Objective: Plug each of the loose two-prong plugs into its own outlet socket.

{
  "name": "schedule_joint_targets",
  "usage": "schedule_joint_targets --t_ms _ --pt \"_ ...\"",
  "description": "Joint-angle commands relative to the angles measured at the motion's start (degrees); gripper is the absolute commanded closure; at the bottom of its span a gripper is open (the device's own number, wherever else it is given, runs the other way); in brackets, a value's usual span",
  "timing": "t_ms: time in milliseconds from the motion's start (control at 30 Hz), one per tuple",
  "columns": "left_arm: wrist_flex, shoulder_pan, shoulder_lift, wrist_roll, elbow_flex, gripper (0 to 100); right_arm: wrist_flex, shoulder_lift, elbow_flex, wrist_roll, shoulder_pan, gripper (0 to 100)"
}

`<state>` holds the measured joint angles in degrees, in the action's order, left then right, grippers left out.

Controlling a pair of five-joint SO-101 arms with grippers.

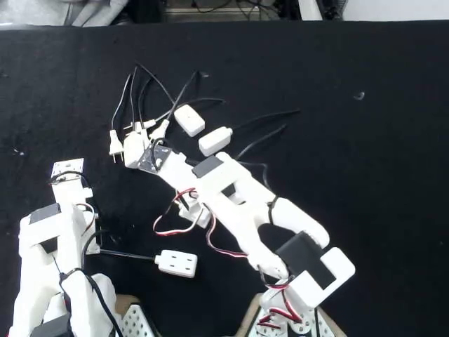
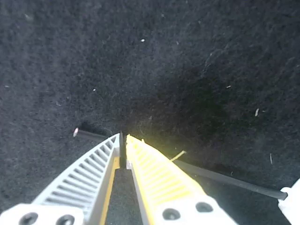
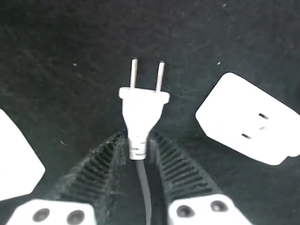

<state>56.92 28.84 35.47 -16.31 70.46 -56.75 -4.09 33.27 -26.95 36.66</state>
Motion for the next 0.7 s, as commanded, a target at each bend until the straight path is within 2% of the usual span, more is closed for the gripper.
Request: schedule_joint_targets --t_ms 0,200,400,533,600,667 --pt "-1.2 -0.8 -0.2 0.3 0.9 97 0.0 3.5 -0.4 0.0 -1.1 98.8" --pt "-1.2 -0.9 -0.2 0.3 0.8 97 -6.8 13.7 0.0 0.0 -0.9 98.8" --pt "0.5 -0.9 -0.1 -0.4 -3.3 97 -6.0 27.6 6.4 0.5 -3.2 98.8" --pt "11.2 -0.9 -0.1 -6.2 -16.9 97 -5.5 38.2 8.0 1.7 -3.6 98.8" --pt "16.9 -1.0 -0.2 -5.4 -26.9 97 -5.2 42.8 9.3 3.0 -3.6 98.8" --pt "20.7 -1.1 -0.5 -1.5 -36.0 97 -3.5 47.3 11.8 4.4 -3.6 98.8"
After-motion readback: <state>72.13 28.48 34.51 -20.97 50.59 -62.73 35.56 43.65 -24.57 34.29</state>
